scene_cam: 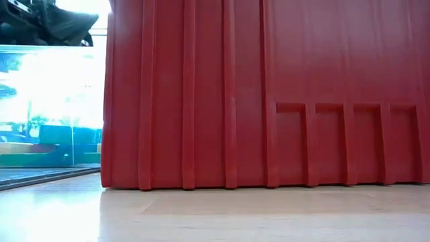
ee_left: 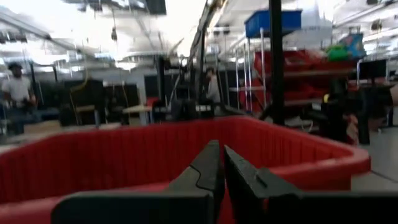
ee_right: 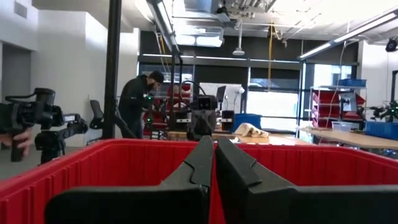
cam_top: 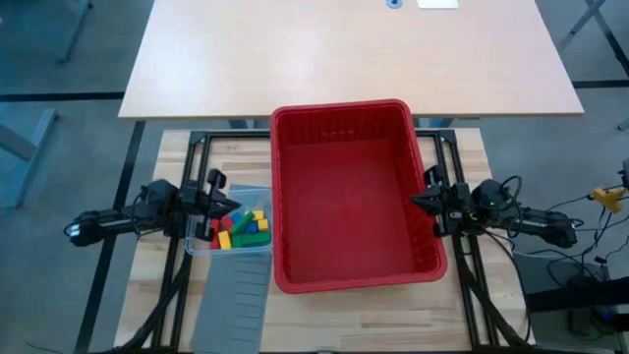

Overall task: Sort blocks
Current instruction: Return to Home Position

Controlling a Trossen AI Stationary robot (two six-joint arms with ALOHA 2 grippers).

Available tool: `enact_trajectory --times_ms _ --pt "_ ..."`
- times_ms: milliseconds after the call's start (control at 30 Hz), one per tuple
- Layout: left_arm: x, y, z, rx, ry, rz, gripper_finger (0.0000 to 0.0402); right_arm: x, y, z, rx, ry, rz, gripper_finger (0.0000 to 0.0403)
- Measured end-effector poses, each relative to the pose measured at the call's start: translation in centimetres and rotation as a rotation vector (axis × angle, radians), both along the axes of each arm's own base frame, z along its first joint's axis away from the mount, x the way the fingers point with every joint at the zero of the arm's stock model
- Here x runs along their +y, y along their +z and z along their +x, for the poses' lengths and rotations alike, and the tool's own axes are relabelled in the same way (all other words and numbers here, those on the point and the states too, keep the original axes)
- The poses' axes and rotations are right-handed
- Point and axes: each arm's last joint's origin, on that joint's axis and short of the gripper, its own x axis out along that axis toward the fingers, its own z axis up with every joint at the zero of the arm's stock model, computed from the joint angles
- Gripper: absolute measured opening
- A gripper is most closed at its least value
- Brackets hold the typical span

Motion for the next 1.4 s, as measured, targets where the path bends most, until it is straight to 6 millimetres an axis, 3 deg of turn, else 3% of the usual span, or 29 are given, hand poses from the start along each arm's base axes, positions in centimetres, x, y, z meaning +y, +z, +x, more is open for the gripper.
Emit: enact_trajectory --times_ms 1400 --pt "0.09 -0.55 0.48 0.068 0.000 -0.014 0.0000 0.01 0.11 -0.04 -0.023 0.003 0.001 0.0000"
